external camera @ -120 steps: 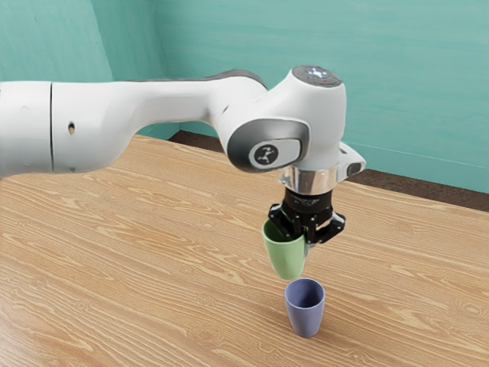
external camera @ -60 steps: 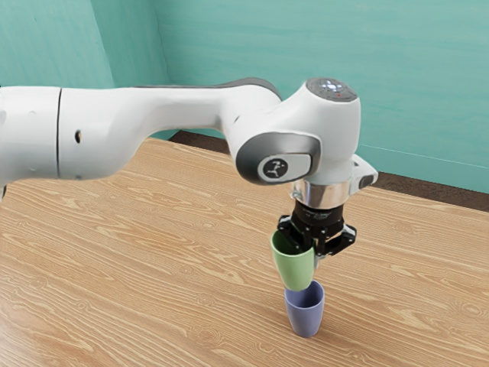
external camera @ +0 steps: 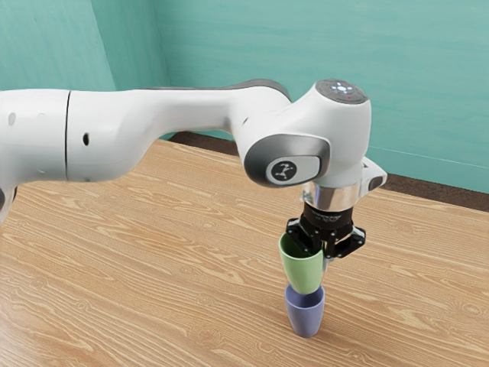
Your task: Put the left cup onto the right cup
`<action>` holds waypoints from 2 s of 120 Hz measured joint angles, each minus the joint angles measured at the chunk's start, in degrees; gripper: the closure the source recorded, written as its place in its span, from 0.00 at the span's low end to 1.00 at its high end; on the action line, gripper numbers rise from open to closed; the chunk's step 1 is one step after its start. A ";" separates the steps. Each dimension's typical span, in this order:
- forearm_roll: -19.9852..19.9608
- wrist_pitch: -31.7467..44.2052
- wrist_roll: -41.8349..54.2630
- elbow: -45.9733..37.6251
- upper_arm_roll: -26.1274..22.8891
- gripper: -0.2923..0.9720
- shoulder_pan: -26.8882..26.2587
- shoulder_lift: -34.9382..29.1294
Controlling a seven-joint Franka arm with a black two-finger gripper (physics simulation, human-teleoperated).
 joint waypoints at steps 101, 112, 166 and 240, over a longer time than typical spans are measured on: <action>0.25 0.68 -1.46 -0.70 1.16 0.85 0.05 1.31; 0.28 0.95 -1.55 -0.86 1.34 0.85 0.08 1.59; 0.36 2.89 -1.96 -0.95 2.07 0.85 0.06 3.39; 0.41 4.41 -2.44 -0.86 2.08 0.84 -0.02 4.66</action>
